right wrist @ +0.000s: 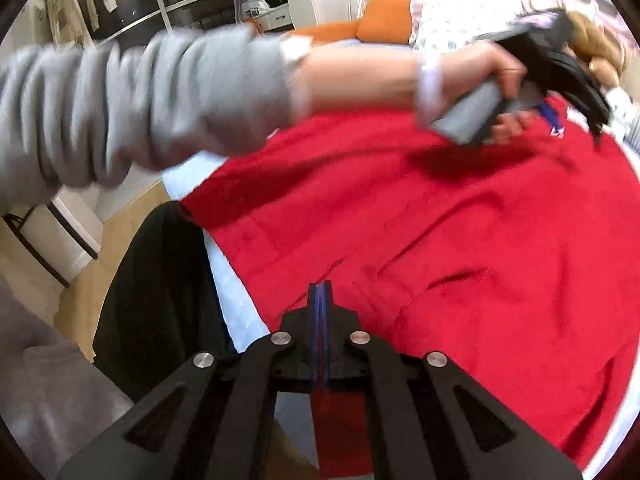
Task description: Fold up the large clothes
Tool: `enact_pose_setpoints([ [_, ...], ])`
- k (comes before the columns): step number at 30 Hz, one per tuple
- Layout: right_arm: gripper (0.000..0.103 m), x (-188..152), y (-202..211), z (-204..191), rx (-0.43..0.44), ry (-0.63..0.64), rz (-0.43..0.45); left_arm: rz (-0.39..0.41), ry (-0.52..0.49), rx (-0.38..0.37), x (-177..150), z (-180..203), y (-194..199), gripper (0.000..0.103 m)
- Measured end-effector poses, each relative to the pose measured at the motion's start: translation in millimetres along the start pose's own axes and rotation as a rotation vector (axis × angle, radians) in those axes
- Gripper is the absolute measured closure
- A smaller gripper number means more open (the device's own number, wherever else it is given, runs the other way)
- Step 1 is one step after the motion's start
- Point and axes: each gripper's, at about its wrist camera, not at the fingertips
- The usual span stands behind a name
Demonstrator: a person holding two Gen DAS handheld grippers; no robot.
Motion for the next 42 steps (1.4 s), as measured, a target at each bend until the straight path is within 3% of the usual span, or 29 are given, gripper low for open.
enact_pose_setpoints([
  [1,0.098,11,-1,-8,-0.003,0.011,0.011,0.031,0.018,0.020,-6,-7,23,0.013],
  [3,0.085,25,-2,-13,-0.013,0.030,0.033,0.087,0.075,0.074,-22,-33,73,0.010],
  [4,0.059,31,-2,-15,-0.022,0.036,0.047,0.107,0.111,0.111,-30,-46,97,0.010],
  [5,0.043,38,-2,-17,-0.031,0.041,0.067,0.125,0.145,0.144,-40,-60,119,0.010],
  [10,0.043,82,-16,-26,-0.015,0.044,0.115,0.270,0.437,0.365,-115,-162,271,0.009],
  [13,0.043,104,-36,-35,-0.011,0.041,0.113,0.366,0.624,0.458,-167,-213,359,0.009],
  [15,0.043,120,-45,-39,-0.001,0.038,0.107,0.407,0.752,0.533,-203,-241,408,0.009],
  [19,0.042,137,-60,-56,0.009,0.070,0.093,0.468,0.968,0.600,-258,-286,476,0.009],
  [22,0.041,141,-71,-72,0.027,0.102,0.070,0.553,1.065,0.547,-280,-305,507,0.009],
  [24,0.041,141,-79,-82,0.029,0.127,0.054,0.541,1.127,0.604,-285,-311,516,0.009],
  [27,0.041,145,-89,-92,0.040,0.149,0.038,0.524,1.197,0.527,-293,-313,522,0.009],
  [29,0.040,149,-97,-97,0.042,0.156,0.028,0.462,1.213,0.541,-291,-318,524,0.009],
  [31,0.040,155,-106,-100,0.047,0.155,0.016,0.449,1.256,0.542,-302,-325,534,0.009],
  [34,0.040,160,-112,-106,0.067,0.149,0.017,0.497,1.348,0.493,-308,-339,544,0.009],
  [39,0.040,166,-118,-114,0.073,0.163,0.031,0.473,1.433,0.405,-312,-358,548,0.009],
  [42,0.040,168,-121,-118,0.079,0.168,0.030,0.513,1.516,0.300,-324,-365,549,0.009],
])
Point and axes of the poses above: each gripper's, at about its wrist camera, not at the fingertips, and y roughly against the way its jaws point, z to its right, x to its top, and after that the axes turned 12 degrees about -x, right-handed
